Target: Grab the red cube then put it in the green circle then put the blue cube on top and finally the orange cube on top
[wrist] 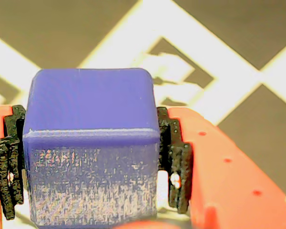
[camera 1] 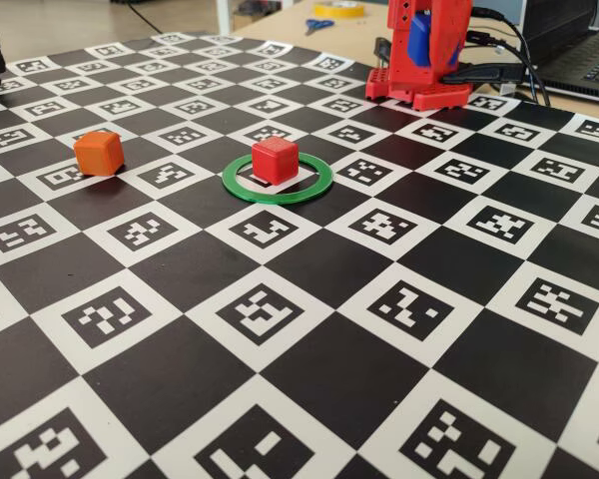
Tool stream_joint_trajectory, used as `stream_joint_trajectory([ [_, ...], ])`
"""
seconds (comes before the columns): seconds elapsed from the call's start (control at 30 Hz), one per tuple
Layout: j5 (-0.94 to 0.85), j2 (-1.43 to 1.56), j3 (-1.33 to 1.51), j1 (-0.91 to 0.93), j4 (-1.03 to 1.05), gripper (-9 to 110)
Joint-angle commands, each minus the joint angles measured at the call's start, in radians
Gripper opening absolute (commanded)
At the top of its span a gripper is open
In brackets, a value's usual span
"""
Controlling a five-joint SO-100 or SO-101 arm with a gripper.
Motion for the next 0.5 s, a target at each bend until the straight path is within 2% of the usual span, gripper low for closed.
stream_joint_trajectory([
  [0.0,0.095,-0.026,-0.170,0.058,0.069,11],
  [0.23,0.244,-0.124,-0.276,0.190,0.067,10],
  [0.47,0.330,-0.135,-0.261,0.288,0.017,10],
])
